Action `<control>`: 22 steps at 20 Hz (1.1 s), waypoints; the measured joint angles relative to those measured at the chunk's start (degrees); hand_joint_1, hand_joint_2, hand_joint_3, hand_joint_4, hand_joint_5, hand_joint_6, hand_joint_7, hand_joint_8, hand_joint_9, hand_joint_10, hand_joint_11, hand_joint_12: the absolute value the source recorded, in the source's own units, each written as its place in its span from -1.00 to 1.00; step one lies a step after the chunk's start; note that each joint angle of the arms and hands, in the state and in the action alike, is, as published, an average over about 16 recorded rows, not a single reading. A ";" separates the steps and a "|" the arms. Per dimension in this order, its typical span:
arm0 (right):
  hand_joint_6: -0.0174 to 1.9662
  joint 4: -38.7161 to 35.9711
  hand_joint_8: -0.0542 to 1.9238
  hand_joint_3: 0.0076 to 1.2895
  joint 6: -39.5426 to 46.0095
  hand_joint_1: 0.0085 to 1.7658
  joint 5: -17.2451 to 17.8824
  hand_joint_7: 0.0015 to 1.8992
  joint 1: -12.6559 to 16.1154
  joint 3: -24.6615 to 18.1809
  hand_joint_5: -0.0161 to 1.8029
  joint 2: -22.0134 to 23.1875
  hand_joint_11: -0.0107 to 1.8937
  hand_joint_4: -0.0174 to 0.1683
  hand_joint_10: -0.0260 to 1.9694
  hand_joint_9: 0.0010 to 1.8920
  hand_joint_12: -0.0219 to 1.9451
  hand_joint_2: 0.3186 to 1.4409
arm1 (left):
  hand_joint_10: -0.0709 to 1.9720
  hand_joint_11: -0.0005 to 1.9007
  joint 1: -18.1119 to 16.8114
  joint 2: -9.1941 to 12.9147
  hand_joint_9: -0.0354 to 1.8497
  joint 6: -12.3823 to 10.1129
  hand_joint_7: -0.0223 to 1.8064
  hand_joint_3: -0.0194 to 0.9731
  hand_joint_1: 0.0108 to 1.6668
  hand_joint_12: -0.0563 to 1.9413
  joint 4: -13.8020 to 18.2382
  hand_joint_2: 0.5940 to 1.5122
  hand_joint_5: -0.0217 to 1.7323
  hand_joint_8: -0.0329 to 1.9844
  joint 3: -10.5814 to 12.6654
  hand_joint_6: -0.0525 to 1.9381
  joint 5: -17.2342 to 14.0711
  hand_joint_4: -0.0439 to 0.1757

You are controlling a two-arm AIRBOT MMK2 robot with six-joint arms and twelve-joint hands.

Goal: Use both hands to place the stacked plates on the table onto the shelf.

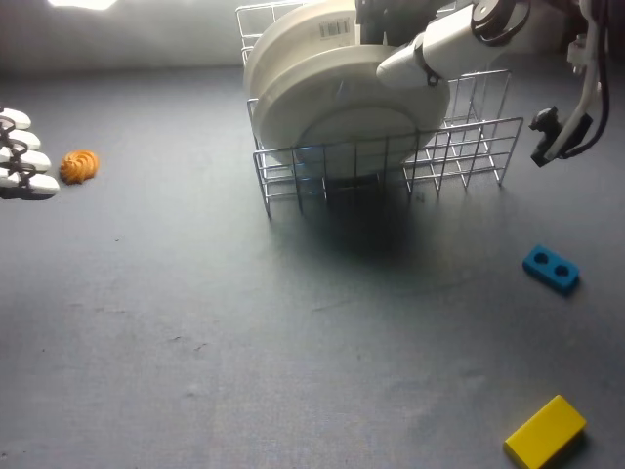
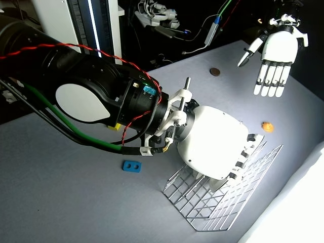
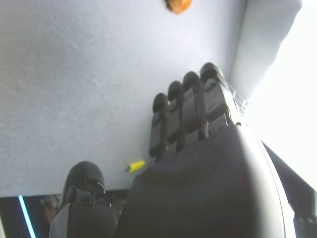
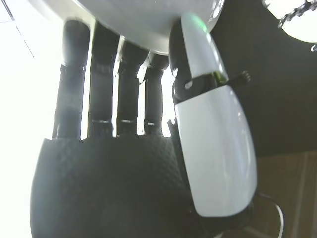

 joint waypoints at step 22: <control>-0.54 -5.15 -0.73 -0.99 -1.59 0.32 9.36 -0.12 1.38 -5.10 -0.26 4.15 -0.69 -0.83 -0.33 -0.35 0.49 0.33 | -0.92 -0.97 -26.08 2.54 -0.83 -0.90 -0.78 -0.95 -0.99 -0.92 20.16 0.20 -0.73 -0.95 -9.72 -0.93 -20.38 -0.59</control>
